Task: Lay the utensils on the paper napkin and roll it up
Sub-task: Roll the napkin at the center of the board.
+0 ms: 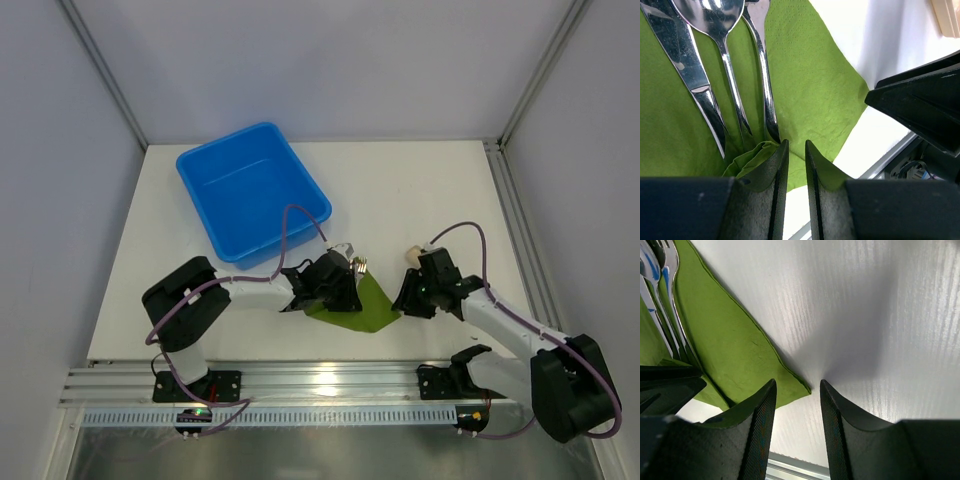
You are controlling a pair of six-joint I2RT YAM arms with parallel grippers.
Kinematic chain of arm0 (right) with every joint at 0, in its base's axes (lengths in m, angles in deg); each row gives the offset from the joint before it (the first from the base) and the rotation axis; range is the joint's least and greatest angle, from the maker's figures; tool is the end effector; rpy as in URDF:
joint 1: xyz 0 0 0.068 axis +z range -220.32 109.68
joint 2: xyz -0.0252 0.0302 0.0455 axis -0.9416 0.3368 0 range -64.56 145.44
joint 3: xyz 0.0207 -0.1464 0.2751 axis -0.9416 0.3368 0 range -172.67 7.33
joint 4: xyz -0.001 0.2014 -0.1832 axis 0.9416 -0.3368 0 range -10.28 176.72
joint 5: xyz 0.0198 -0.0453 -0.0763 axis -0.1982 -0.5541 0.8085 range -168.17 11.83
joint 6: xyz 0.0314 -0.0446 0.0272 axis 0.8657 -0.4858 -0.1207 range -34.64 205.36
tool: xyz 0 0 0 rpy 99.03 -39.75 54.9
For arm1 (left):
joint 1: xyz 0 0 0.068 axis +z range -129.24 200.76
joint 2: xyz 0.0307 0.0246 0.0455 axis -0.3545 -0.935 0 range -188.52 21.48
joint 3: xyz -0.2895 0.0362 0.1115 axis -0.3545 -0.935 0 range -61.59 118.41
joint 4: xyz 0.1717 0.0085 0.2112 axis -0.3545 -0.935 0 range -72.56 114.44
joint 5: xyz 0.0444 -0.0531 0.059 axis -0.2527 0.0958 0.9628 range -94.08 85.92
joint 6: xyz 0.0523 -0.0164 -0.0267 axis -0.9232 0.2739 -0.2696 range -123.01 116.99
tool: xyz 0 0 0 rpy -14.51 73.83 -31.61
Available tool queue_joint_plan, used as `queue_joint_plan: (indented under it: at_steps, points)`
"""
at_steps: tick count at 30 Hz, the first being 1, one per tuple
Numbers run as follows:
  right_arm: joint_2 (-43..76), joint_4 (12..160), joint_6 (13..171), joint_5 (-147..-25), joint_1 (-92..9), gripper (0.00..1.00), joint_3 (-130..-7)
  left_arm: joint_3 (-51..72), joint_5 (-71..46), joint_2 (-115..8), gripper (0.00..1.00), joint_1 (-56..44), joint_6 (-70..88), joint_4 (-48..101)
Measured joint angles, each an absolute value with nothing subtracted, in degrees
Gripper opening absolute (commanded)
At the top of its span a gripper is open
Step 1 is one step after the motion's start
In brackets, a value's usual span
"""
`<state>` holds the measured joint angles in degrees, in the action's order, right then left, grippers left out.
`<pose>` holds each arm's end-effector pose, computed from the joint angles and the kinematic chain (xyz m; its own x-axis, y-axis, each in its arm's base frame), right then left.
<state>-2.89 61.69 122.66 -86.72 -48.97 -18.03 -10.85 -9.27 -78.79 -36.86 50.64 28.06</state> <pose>0.1603 0.0699 0.1737 -0.9086 0.2882 -0.3024 0.1560 0.9056 0.3945 0.1944 -0.3143 0.1713 -0.9325 -0.0273 -0.3602 0.2088 0.7730 -0.5991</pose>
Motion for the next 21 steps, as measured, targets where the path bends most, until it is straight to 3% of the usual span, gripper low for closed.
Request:
queue_joint_plan:
  at_steps: [21]
  points:
    - [-5.95,71.48,129.46,-90.40,-46.74,0.44,-12.55,-10.85,-9.27,-78.79,0.20,-36.86,50.79,28.08]
